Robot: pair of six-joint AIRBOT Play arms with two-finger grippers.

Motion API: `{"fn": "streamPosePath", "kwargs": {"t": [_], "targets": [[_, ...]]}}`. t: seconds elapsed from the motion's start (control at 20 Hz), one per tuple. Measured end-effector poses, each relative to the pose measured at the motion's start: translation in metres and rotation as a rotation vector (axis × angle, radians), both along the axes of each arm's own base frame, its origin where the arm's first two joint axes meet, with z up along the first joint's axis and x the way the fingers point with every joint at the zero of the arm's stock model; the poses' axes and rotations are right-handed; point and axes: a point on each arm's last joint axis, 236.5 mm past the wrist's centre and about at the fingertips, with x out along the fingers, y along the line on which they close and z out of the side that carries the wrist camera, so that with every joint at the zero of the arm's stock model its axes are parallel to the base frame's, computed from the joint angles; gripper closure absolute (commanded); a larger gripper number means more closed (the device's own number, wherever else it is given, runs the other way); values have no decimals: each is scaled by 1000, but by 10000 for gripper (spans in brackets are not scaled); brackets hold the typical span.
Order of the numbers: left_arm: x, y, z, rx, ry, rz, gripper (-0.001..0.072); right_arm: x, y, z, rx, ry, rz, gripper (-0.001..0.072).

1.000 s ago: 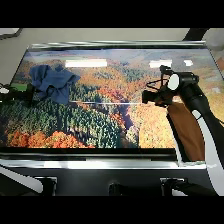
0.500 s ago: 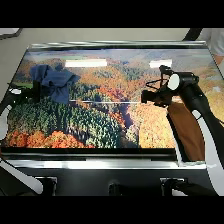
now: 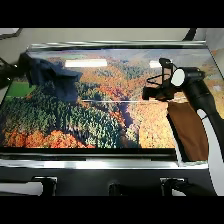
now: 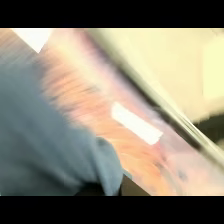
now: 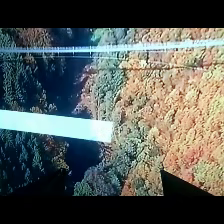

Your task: Fold the shirts.

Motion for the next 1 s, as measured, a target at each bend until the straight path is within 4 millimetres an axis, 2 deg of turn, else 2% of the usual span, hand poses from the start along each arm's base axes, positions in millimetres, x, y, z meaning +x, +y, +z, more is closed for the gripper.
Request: {"fn": "streamPosePath", "kwargs": {"t": [0.1,0.15,0.25,0.3,0.35,0.45,0.55,0.65,0.7,0.75,0.8,0.9,1.0], "targets": [[-38,-52,75,163,-126,-123,682,-1,-7,29,-30,-66,18,36],[-60,-82,105,223,-181,-186,682,-3,-11,46,-45,-106,22,36],[-103,-144,139,285,-253,-323,681,-13,-19,82,-62,-186,23,36],[-125,-179,144,300,-270,-409,681,-20,-23,101,-68,-228,21,36],[-144,-211,140,304,-264,-494,682,-30,-27,118,-70,-264,19,36],[-179,-274,110,299,-213,-669,682,-52,-35,153,-75,-341,9,37],[-212,-334,63,279,-131,-827,681,-76,-46,185,-73,-413,-25,37],[-238,-383,7,264,-30,-937,675,-98,-56,210,-66,-475,-69,38],[-247,-404,-20,259,22,-976,474,-107,-61,219,-60,-500,-89,38],[-257,-422,-45,249,79,-1008,60,-115,-65,226,-60,-516,-106,38],[-263,-435,-63,245,123,-1032,-4,-121,-69,229,-60,-521,-123,38],[-266,-445,-83,247,188,-1066,-3,-129,-74,225,-67,-495,-145,38],[-252,-432,-84,278,221,-1065,-3,-132,-75,208,-77,-418,-156,38]]}}
